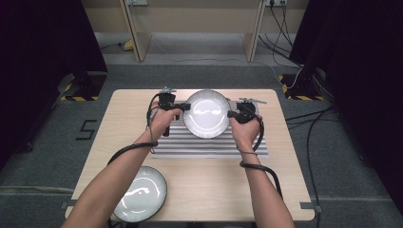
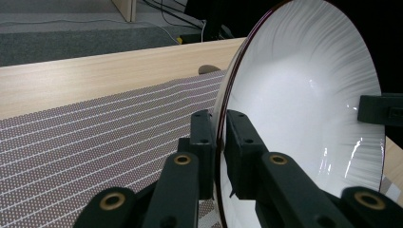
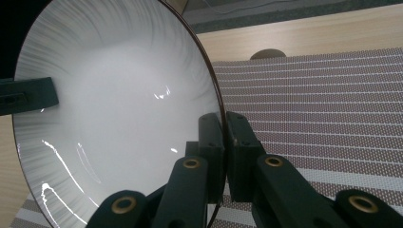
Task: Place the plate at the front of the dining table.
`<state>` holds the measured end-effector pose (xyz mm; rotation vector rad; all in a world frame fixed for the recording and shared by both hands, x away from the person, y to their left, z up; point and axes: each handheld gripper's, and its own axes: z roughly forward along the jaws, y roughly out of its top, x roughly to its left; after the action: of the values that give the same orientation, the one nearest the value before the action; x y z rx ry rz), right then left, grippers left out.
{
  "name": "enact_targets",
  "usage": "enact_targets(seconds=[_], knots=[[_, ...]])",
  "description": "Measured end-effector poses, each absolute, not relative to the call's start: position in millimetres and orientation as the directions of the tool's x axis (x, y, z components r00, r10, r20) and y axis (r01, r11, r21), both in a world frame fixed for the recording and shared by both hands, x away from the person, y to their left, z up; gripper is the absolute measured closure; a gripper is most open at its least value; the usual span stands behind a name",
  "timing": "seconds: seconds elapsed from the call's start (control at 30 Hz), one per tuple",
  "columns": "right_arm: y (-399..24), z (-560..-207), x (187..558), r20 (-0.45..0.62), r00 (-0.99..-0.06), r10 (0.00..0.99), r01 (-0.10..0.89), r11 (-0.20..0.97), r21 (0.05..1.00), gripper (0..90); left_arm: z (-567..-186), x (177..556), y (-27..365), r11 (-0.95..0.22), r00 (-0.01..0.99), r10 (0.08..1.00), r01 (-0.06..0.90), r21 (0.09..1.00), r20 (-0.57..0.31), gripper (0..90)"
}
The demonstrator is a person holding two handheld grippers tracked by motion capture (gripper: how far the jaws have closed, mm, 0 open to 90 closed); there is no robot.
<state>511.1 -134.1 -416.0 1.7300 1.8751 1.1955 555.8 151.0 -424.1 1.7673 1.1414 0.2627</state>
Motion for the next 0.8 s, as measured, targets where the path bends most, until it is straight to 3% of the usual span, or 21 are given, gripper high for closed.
enact_targets(seconds=[0.8], knots=[[-136,-445,517,0.289,-0.180,0.940,0.706,-0.080,0.703,86.4,-458,561,143,-0.081,0.491,0.807,0.643,0.761,-0.329,81.0]])
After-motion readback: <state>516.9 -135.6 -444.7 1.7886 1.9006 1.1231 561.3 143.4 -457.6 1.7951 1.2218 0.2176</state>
